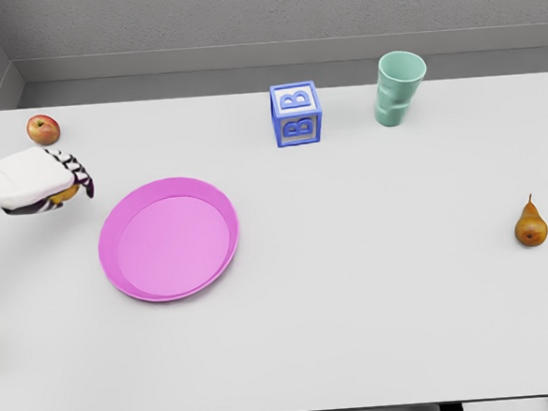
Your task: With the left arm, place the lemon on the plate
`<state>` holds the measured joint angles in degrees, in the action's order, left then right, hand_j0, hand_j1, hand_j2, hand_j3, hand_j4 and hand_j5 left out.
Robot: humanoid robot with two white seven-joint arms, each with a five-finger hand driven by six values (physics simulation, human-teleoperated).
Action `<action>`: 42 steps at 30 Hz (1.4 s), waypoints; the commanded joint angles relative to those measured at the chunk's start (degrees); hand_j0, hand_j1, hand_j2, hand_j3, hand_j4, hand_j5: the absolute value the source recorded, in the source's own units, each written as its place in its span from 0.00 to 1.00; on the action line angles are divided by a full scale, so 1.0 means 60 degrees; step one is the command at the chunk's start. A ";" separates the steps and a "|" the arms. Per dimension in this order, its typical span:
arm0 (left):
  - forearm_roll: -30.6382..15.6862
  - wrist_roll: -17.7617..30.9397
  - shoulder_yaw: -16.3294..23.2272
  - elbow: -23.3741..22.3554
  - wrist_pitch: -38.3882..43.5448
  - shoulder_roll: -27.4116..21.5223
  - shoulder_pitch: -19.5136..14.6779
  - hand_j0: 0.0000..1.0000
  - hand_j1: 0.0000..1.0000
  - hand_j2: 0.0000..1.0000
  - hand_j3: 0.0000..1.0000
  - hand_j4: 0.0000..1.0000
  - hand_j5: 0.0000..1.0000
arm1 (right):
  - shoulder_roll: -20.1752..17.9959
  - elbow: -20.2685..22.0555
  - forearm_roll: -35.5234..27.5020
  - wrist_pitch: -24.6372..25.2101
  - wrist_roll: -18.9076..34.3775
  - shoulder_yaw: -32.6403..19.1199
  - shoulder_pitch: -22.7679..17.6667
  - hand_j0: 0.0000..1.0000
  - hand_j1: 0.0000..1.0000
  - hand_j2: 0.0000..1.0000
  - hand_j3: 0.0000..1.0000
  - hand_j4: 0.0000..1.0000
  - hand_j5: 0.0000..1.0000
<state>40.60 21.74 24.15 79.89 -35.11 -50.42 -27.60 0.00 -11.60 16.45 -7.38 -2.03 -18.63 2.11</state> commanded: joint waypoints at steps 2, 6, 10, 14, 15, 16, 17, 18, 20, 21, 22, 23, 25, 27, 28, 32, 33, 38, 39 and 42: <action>-0.0189 -0.0005 -0.0040 0.0264 0.0019 0.0010 0.0000 0.53 0.53 0.53 0.53 0.53 0.53 | 0.0001 -0.0001 -0.0002 0.0000 0.0001 0.0000 0.0000 1.00 1.00 1.00 1.00 1.00 1.00; -0.0248 -0.0005 -0.0026 0.0791 0.0019 0.0215 0.0015 0.53 0.53 0.53 0.53 0.53 0.53 | 0.0001 -0.0001 -0.0002 0.0000 0.0001 0.0000 0.0000 1.00 1.00 1.00 1.00 1.00 1.00; -0.0321 0.0009 0.0121 0.1479 0.0019 0.0318 0.0103 0.53 0.53 0.53 0.53 0.53 0.53 | 0.0001 -0.0001 -0.0002 0.0000 0.0001 0.0000 0.0000 1.00 1.00 1.00 1.00 1.00 1.00; -0.0306 0.0009 0.0179 0.1670 0.0019 0.0464 0.0161 0.53 0.53 0.53 0.53 0.53 0.53 | 0.0001 -0.0001 -0.0002 0.0000 0.0001 0.0000 0.0000 1.00 1.00 1.00 1.00 1.00 1.00; -0.0321 0.0009 0.0194 0.1890 0.0019 0.0523 0.0176 0.53 0.53 0.53 0.53 0.53 0.53 | 0.0001 -0.0001 -0.0002 0.0000 0.0001 0.0000 0.0000 1.00 1.00 1.00 1.00 1.00 1.00; -0.0306 0.0024 0.0194 0.2109 0.0019 0.0523 0.0293 0.53 0.53 0.53 0.53 0.53 0.53 | 0.0001 -0.0001 -0.0002 0.0000 0.0001 0.0000 0.0000 1.00 1.00 1.00 1.00 1.00 1.00; -0.0306 0.0024 0.0311 0.2227 0.0019 0.0523 0.0293 0.53 0.53 0.53 0.53 0.53 0.53 | 0.0001 -0.0001 -0.0002 0.0000 0.0001 0.0000 0.0000 1.00 1.00 1.00 1.00 1.00 1.00; -0.0292 0.0024 0.0384 0.2256 0.0019 0.0567 0.0293 0.53 0.53 0.53 0.53 0.53 0.53 | 0.0001 -0.0001 -0.0002 0.0000 0.0001 0.0000 0.0000 1.00 1.00 1.00 1.00 1.00 1.00; -0.0292 0.0156 0.0457 0.2344 0.0019 0.0581 0.0293 0.53 0.53 0.53 0.53 0.53 0.53 | 0.0001 -0.0001 -0.0002 0.0000 0.0001 0.0000 0.0000 1.00 1.00 1.00 1.00 1.00 1.00; -0.0292 0.0156 0.0516 0.2358 0.0019 0.0581 0.0293 0.53 0.53 0.53 0.53 0.53 0.53 | 0.0001 -0.0001 -0.0002 0.0000 0.0001 0.0000 0.0000 1.00 1.00 1.00 1.00 1.00 1.00; -0.0321 0.0156 0.0545 0.2578 0.0019 0.0581 0.0308 0.54 0.54 0.54 0.54 0.54 0.54 | 0.0001 -0.0001 -0.0002 0.0000 0.0001 0.0000 0.0000 1.00 1.00 1.00 1.00 1.00 1.00; -0.0306 0.0156 0.0706 0.2652 0.0019 0.0596 0.0308 0.54 0.54 0.54 0.54 0.54 0.54 | 0.0001 -0.0001 -0.0002 0.0000 0.0001 0.0000 0.0000 1.00 1.00 1.00 1.00 1.00 1.00; -0.0292 0.0156 0.0751 0.2695 0.0019 0.0596 0.0308 0.54 0.54 0.54 0.54 0.54 0.54 | 0.0001 -0.0001 -0.0002 0.0000 0.0001 0.0000 0.0000 1.00 1.00 1.00 1.00 1.00 1.00; -0.0292 0.0156 0.0765 0.2769 0.0019 0.0699 0.0322 0.55 0.55 0.55 0.55 0.55 0.55 | 0.0001 -0.0001 -0.0002 0.0000 0.0001 0.0000 0.0000 1.00 1.00 1.00 1.00 1.00 1.00; -0.0277 0.0170 0.0852 0.2769 0.0019 0.0713 0.0293 0.67 0.67 0.67 0.67 0.67 0.67 | 0.0001 -0.0001 -0.0002 0.0000 0.0001 0.0000 0.0000 1.00 1.00 1.00 1.00 1.00 1.00; -0.0292 0.0185 0.0897 0.2783 0.0019 0.0831 0.0293 1.00 1.00 1.00 1.00 1.00 1.00 | 0.0001 -0.0001 -0.0002 0.0000 0.0001 0.0000 0.0000 1.00 1.00 1.00 1.00 1.00 1.00; -0.0292 0.0185 0.0883 0.2769 0.0019 0.0816 0.0293 1.00 1.00 1.00 1.00 1.00 1.00 | 0.0001 -0.0001 -0.0002 0.0000 0.0001 0.0000 0.0000 1.00 1.00 1.00 1.00 1.00 1.00; -0.0921 0.0170 0.0239 0.1598 0.0019 0.0655 0.0190 1.00 1.00 1.00 1.00 1.00 1.00 | 0.0001 -0.0001 -0.0002 0.0000 0.0001 0.0000 0.0000 1.00 1.00 1.00 1.00 1.00 1.00; -0.1024 0.0170 -0.0244 0.0823 0.0019 0.0611 0.0205 1.00 1.00 1.00 1.00 1.00 1.00 | 0.0001 -0.0001 -0.0002 0.0000 0.0001 0.0000 0.0000 1.00 1.00 1.00 1.00 1.00 1.00; -0.1184 0.0156 -0.0933 0.0278 0.0019 0.0333 0.0293 1.00 1.00 1.00 1.00 1.00 1.00 | 0.0001 -0.0001 -0.0002 0.0000 0.0001 0.0000 0.0000 1.00 1.00 1.00 1.00 1.00 1.00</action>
<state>35.02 22.74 21.59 84.68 -35.11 -47.31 -25.84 0.00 -11.60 16.45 -7.38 -2.03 -18.63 2.11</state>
